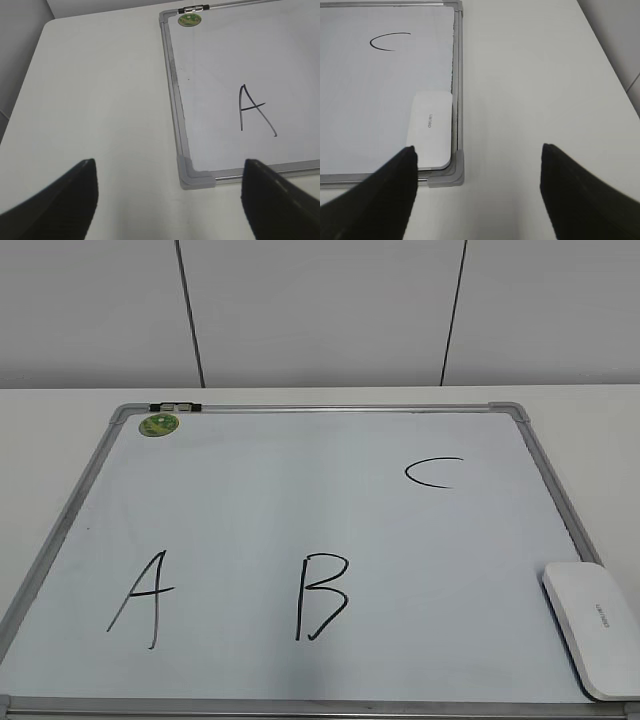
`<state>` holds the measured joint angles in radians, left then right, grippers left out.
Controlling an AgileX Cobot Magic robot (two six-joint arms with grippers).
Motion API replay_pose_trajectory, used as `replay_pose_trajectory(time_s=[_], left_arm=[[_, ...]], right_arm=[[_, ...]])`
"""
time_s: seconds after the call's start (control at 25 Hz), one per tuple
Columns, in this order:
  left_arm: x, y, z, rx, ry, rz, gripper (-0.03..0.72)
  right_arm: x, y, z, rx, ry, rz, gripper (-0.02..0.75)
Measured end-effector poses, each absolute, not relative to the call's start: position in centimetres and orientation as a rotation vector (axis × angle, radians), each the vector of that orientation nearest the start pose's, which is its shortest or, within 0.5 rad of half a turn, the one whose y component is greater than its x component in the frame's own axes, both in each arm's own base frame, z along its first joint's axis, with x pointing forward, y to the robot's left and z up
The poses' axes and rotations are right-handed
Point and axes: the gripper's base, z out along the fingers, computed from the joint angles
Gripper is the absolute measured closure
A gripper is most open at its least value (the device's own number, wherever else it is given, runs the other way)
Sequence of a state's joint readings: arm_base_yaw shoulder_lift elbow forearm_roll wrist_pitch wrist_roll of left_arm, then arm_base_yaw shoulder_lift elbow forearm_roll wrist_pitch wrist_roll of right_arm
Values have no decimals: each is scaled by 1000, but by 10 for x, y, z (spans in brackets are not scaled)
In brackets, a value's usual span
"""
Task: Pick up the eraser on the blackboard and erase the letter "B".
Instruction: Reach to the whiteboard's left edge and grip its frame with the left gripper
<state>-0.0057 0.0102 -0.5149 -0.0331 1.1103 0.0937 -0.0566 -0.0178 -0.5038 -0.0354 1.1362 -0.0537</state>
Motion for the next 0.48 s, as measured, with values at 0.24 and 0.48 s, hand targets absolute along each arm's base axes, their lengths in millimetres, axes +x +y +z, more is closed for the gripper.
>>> replay_pose_trajectory(time_s=[0.24, 0.48], left_arm=[[-7, -3, 278, 106, 2086, 14, 17], [-7, -3, 278, 106, 2086, 14, 22]], right_arm=[[-11, -2, 272, 7, 2100, -109, 151], [-11, -2, 272, 7, 2100, -109, 151]])
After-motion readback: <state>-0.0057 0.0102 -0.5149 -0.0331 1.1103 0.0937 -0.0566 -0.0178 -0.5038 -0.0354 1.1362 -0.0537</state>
